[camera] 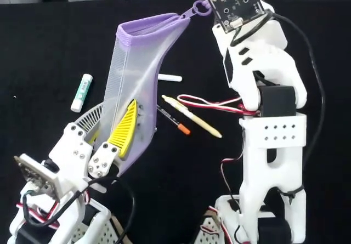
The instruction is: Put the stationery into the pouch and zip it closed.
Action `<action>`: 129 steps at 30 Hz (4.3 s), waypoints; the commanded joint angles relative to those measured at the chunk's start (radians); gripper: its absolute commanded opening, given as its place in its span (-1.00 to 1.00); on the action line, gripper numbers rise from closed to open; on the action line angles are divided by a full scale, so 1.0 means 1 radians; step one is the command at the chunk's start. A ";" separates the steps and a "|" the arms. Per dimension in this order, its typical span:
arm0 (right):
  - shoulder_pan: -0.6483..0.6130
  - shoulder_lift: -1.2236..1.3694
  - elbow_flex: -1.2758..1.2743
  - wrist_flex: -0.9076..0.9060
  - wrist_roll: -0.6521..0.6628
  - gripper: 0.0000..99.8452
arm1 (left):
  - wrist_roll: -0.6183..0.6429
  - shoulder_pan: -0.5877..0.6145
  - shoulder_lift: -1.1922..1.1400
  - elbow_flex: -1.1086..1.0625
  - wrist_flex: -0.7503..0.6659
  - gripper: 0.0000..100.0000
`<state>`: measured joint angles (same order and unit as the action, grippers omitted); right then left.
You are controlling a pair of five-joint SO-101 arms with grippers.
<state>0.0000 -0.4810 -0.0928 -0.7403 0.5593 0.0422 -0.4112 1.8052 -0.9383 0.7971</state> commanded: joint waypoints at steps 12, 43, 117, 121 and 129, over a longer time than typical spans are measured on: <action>-0.100 -0.136 0.228 -0.262 0.002 -0.98 | 0.210 0.002 0.020 0.208 0.140 -0.37; -0.037 -0.183 0.084 -0.390 -0.118 -0.98 | 0.255 0.553 0.020 -0.461 -0.012 -0.37; 0.242 -0.329 0.252 -0.641 -0.157 -0.98 | 0.640 0.128 -1.646 0.269 0.025 -0.37; 0.239 -0.328 0.249 -0.637 -0.157 -0.98 | 0.640 0.133 -1.717 0.300 0.025 -0.37; 0.238 -0.329 0.248 -0.644 -0.158 -0.98 | 0.640 0.133 -1.777 0.354 -0.009 -0.37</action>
<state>0.2302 -0.7925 0.1143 -1.4093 0.4028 0.6728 -0.2793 0.0545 -0.6575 0.8170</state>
